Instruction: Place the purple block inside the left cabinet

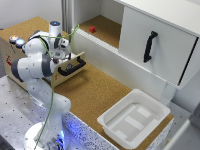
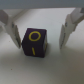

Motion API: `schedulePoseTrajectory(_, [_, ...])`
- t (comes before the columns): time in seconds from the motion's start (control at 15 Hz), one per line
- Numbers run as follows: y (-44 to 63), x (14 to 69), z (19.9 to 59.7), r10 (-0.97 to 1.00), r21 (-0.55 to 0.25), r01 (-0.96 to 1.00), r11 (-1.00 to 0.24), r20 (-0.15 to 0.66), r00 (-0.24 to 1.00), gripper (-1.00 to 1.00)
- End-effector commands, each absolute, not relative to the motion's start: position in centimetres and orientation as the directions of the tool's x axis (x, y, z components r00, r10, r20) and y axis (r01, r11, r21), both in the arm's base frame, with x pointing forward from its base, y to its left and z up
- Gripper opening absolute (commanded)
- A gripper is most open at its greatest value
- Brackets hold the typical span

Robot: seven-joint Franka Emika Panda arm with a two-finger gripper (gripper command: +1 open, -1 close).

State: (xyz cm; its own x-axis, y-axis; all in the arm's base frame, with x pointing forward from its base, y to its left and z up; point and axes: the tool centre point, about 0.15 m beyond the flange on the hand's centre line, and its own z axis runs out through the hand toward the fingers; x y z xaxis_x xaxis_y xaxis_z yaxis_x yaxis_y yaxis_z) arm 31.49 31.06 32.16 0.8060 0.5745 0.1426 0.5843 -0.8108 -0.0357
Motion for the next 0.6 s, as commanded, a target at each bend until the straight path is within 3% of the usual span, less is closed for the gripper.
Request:
schedulePoseTrajectory(0.0, [32.6,32.2,32.2,0.582,0.051,0.580,-0.813,0.067,0.810,-1.00])
schedulePoseTrajectory(0.07, [32.7,32.2,32.5,0.584,0.058,0.582,-0.811,0.076,0.808,-1.00])
schedulePoseTrajectory(0.27, [32.1,33.2,35.7,0.539,-0.023,0.548,-0.836,0.153,0.828,-1.00])
schedulePoseTrajectory(0.4, [31.0,35.3,40.5,0.531,-0.022,0.548,-0.836,0.219,0.819,-1.00])
schedulePoseTrajectory(0.53, [29.5,38.0,45.7,0.534,0.030,0.546,-0.837,0.258,0.805,-1.00])
